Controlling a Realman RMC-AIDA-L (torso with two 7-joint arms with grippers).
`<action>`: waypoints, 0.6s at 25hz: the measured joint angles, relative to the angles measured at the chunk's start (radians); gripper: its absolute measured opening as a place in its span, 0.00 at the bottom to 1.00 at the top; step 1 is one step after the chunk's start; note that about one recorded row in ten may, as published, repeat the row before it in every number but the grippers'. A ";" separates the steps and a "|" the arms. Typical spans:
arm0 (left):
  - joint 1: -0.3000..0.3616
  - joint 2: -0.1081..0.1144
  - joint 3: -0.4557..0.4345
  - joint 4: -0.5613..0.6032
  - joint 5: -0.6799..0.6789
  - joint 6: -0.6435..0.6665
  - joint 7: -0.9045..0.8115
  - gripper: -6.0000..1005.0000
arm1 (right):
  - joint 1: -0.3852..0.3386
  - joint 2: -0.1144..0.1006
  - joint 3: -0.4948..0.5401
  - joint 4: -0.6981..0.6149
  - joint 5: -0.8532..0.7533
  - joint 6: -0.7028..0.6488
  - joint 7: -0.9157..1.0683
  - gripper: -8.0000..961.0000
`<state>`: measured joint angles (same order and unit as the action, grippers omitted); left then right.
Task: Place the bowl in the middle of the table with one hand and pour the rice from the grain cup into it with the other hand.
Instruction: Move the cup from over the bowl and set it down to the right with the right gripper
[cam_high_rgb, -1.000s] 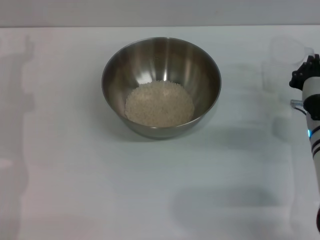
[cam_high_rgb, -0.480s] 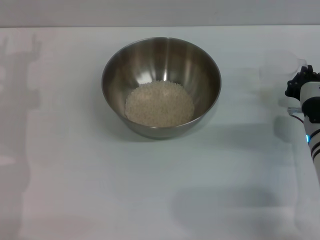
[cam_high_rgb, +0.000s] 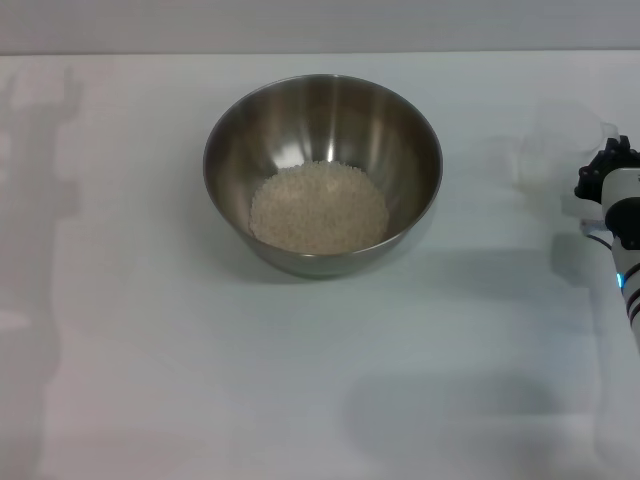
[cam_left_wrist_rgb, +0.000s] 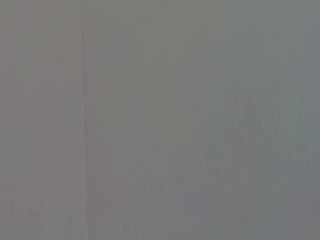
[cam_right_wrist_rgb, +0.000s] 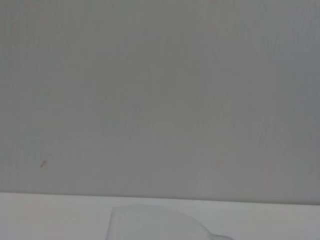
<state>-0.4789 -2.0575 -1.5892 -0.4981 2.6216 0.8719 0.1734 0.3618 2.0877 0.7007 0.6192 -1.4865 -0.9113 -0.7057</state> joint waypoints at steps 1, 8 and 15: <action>0.000 0.000 0.000 0.000 0.000 0.000 0.000 0.79 | 0.000 0.000 0.000 0.000 0.000 0.000 0.000 0.04; 0.002 -0.002 0.000 -0.004 0.000 0.002 0.000 0.79 | 0.011 -0.003 -0.002 -0.010 -0.010 0.048 0.002 0.06; 0.004 -0.003 0.000 -0.008 0.000 0.011 0.000 0.79 | 0.000 -0.003 -0.032 -0.002 -0.011 0.047 -0.005 0.07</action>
<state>-0.4751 -2.0601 -1.5892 -0.5061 2.6216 0.8828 0.1733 0.3622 2.0842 0.6691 0.6174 -1.4971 -0.8647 -0.7103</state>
